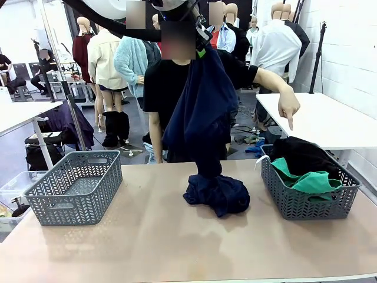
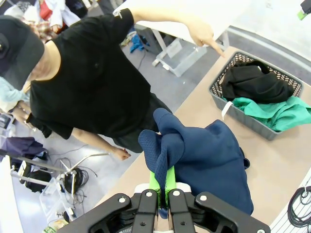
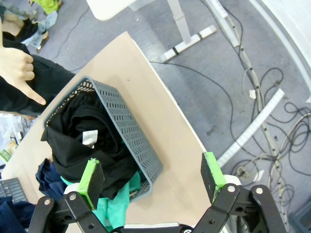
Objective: Sort the tops and bottoms.
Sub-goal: Sort the clothes according to human instructions.
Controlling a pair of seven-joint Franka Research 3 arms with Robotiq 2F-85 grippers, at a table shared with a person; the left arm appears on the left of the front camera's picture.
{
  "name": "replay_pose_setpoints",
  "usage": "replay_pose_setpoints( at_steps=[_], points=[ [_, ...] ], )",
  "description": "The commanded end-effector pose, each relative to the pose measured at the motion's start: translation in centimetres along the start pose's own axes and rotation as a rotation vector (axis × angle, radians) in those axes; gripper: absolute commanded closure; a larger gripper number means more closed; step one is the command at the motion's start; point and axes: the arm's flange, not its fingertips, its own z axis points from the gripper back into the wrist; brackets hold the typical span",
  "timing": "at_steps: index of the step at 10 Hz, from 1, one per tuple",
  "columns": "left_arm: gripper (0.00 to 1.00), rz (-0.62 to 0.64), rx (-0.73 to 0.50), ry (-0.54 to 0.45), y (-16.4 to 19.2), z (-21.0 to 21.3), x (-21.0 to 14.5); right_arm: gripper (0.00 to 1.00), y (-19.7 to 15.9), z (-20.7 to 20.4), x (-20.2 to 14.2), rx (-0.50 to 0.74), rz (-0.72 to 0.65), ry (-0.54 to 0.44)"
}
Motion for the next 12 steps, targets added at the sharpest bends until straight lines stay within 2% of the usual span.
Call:
replay_pose_setpoints(
  at_steps=[1, 4, 5, 7, 9, 12],
  points=[
    [1.0, -0.004, 0.003, -0.008, 0.2, 0.4, 0.2, 0.0, 0.0, 0.0, -0.1, -0.016, 0.015, 0.0],
    [1.0, 0.0, 0.0, 0.0, 0.0, 0.0, 0.0, 0.0, 0.0, 0.0, -0.1, -0.016, 0.015, 0.0],
    [1.0, 0.055, 0.009, -0.038, -0.5, -2.0, 2.7, 0.0, 0.0, 0.0, -0.1, -0.016, 0.015, 0.0],
    [1.0, -0.002, -0.076, -0.156, -3.3, -5.9, 8.6, 0.0, 0.0, 0.0, -0.1, -0.016, 0.015, 0.0],
    [1.0, -0.054, -0.083, -0.275, -5.4, -8.9, 13.9, 0.0, 0.0, 0.0, -0.1, -0.016, 0.015, 0.0],
    [1.0, -0.095, -0.263, -0.531, -10.0, -12.3, 19.5, 0.0, 0.0, 0.0, -0.1, -0.016, 0.015, 0.0]
  ],
)
